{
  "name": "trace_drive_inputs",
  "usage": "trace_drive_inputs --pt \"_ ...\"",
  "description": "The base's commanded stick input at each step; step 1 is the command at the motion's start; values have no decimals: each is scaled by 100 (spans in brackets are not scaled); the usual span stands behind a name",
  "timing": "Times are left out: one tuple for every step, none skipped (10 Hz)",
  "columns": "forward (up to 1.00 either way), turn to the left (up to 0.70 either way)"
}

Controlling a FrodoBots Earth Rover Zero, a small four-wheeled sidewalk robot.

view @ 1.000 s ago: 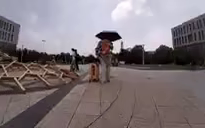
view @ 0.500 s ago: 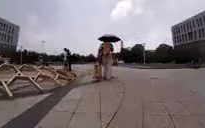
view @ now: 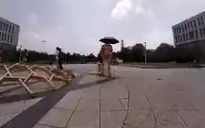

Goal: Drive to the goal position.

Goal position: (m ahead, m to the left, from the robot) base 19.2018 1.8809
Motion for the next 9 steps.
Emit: trace_drive_inputs --pt "70 0" --pt "70 0" --pt "70 0" --pt "70 0" --pt "70 0" --pt "70 0" --pt "70 0" --pt "70 0" --pt "70 0"
